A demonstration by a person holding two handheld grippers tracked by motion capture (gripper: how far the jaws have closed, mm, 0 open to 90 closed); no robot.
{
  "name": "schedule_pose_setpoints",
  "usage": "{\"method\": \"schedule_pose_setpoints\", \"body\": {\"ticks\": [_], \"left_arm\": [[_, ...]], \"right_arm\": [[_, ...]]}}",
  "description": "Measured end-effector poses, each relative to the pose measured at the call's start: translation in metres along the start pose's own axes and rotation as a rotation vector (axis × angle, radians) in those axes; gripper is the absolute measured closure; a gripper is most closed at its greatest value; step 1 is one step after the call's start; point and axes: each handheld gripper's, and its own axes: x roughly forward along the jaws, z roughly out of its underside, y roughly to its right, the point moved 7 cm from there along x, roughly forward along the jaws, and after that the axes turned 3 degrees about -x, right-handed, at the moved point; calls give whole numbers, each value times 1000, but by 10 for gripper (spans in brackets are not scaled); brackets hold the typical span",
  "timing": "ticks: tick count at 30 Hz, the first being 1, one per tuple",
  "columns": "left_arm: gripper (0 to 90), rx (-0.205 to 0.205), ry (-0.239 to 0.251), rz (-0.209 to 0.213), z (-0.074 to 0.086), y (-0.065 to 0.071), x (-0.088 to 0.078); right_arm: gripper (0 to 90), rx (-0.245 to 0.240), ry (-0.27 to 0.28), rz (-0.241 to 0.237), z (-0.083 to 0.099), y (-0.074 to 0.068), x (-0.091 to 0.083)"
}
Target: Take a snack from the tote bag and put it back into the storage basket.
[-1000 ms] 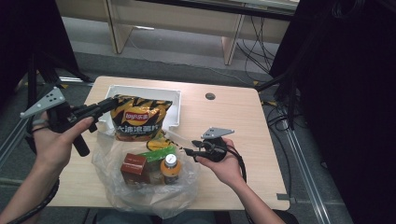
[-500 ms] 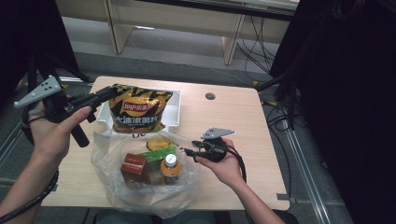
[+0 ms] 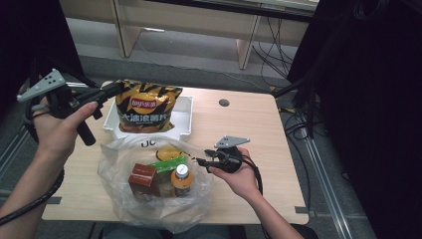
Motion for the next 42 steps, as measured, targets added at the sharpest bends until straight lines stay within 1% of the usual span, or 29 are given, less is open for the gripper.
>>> {"method": "schedule_pose_setpoints", "body": {"ticks": [1, 5, 6, 7, 8, 9, 11, 12, 13, 15, 16, 17, 18, 19, 20, 21, 22, 25, 26, 27, 28, 29, 31, 32, 34, 36, 38, 39, 42], "left_arm": [[892, -1, 2, 1, 0, -2, 2], [892, -8, -2, -2, 3, -12, 9], [892, -9, -4, -4, 3, -15, 11], [893, -11, -5, -4, 4, -18, 13], [892, -11, -5, -4, 4, -18, 13], [892, -13, -3, -6, 4, -22, 16], [892, -16, -5, -10, 5, -31, 20], [892, -16, -5, -10, 5, -31, 20], [892, -15, -8, -9, 6, -36, 24], [892, -17, -9, -9, 6, -39, 25], [892, -15, -17, -10, 8, -45, 29], [892, -20, -15, -9, 8, -47, 31], [892, -24, -18, -13, 9, -50, 33], [892, -24, -18, -13, 9, -50, 33], [892, -26, -20, -15, 11, -57, 36], [892, -32, -20, -17, 12, -59, 38], [892, -32, -21, -16, 13, -62, 40], [892, -28, -31, -20, 17, -69, 46], [892, -24, -34, -21, 19, -72, 48], [892, -25, -37, -23, 20, -74, 50], [892, -20, -42, -20, 22, -76, 53], [892, -20, -42, -20, 22, -76, 53], [892, -24, -52, -22, 26, -83, 59], [892, -30, -49, -25, 28, -86, 61], [892, -28, -57, -27, 30, -91, 64], [892, -26, -61, -33, 32, -96, 67], [892, -29, -64, -39, 35, -101, 71], [892, -29, -64, -39, 35, -101, 71], [892, -30, -69, -50, 38, -111, 76]], "right_arm": [[545, -6, 14, 8, -1, 1, 1], [544, -7, 12, 9, -1, 2, -2], [544, 5, 15, 9, -2, 2, -3], [544, -7, 24, 14, -2, 3, -2], [544, -7, 24, 14, -2, 3, -2], [543, -10, 24, 12, -2, 3, -3], [543, -2, 26, 17, -2, 3, -4], [542, -2, 27, 16, -2, 3, -5], [542, 0, 19, 12, -2, 2, -6], [541, -1, 18, 14, -1, 2, -6], [540, -3, 21, 15, -2, 2, -7], [539, 26, 19, 9, -2, -1, -8], [538, 5, 32, 13, -3, 1, -7], [538, 5, 32, 13, -3, 1, -7], [536, 9, 31, 13, -3, 1, -8], [535, 8, 32, 13, -3, 0, -9], [535, 31, 38, 11, -4, -2, -9], [535, 1, 42, 13, -4, -1, -9], [534, -2, 34, 9, -4, -1, -9], [534, -2, 34, 9, -4, -1, -10], [534, 13, 28, 4, -4, -2, -10], [534, 13, 28, 4, -4, -2, -10], [533, 10, 28, 5, -4, -2, -11], [533, 3, 32, 7, -4, -2, -11], [533, 11, 39, 9, -4, -2, -11], [533, -4, 45, 15, -5, -1, -10], [533, -2, 42, 13, -4, -1, -11], [533, -3, 42, 14, -4, -1, -10], [532, -7, 33, 9, -4, -2, -11]]}}
